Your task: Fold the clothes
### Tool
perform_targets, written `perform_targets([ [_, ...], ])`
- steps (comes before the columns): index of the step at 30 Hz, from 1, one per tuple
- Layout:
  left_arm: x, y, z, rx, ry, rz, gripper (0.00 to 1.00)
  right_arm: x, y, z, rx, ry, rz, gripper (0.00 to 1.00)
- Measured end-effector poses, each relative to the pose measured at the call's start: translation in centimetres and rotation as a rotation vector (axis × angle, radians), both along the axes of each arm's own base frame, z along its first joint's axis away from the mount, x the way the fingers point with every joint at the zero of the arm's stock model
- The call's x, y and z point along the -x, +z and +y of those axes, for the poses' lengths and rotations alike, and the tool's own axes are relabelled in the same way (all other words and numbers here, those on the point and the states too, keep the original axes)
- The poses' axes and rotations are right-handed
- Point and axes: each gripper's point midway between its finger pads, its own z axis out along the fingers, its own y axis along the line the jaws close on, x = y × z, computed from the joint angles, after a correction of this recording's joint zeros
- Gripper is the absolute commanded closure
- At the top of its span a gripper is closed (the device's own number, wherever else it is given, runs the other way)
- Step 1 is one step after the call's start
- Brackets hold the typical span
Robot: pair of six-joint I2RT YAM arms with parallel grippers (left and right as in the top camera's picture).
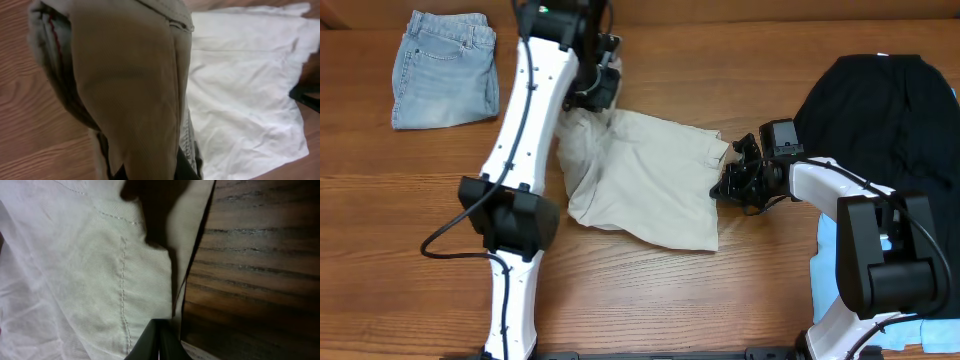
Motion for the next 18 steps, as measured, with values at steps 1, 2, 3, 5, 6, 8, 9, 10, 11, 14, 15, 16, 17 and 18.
perform_targets([
  [1,0.3,0.0,-0.7,-0.003,-0.008,0.002,0.96,0.0,0.0,0.0,0.0,0.0,0.0,0.96],
  [2,0.6,0.0,-1.4,-0.004,-0.018,0.004,0.96,0.0,0.0,0.0,0.0,0.0,0.0,0.96],
  [3,1.1,0.0,-2.4,-0.005,-0.029,0.006,0.96,0.0,0.0,0.0,0.0,0.0,-0.001,0.96],
  [5,1.7,0.0,-3.9,-0.003,-0.045,0.008,0.96,-0.1,0.0,0.0,-0.002,0.0,-0.004,0.96],
  [6,2.1,0.0,-4.7,-0.003,-0.049,0.008,0.96,-0.1,0.0,0.0,-0.002,0.0,-0.004,0.96],
  [8,2.9,0.0,-6.4,0.001,-0.061,0.009,0.96,-0.1,0.0,0.1,-0.004,0.0,-0.006,0.96],
  [9,3.2,0.0,-7.2,0.003,-0.063,0.006,0.96,-0.1,0.0,0.1,-0.004,0.0,-0.006,0.96],
  [10,3.5,0.0,-7.9,0.006,-0.067,0.002,0.96,-0.1,0.0,0.1,-0.004,0.001,-0.007,0.96],
  [11,3.7,0.0,-8.6,0.011,-0.068,-0.002,0.96,-0.1,0.0,0.1,-0.004,0.0,-0.006,0.96],
  [14,4.3,-0.2,-10.6,0.024,-0.07,-0.009,0.96,-0.1,0.0,0.1,-0.004,0.0,-0.007,0.96],
  [15,4.5,-0.5,-11.2,0.026,-0.069,-0.008,0.94,-0.1,0.0,0.1,-0.005,0.001,-0.008,0.96],
  [16,4.7,-0.9,-11.7,0.028,-0.069,-0.006,0.89,-0.1,0.0,0.1,-0.005,0.001,-0.009,0.96],
  [17,4.9,-1.4,-12.0,0.026,-0.067,0.001,0.79,-0.1,0.0,0.1,-0.005,0.0,-0.01,0.96],
  [18,5.2,-2.0,-12.3,0.02,-0.065,0.014,0.73,-0.2,0.0,0.1,-0.005,0.001,-0.01,0.96],
])
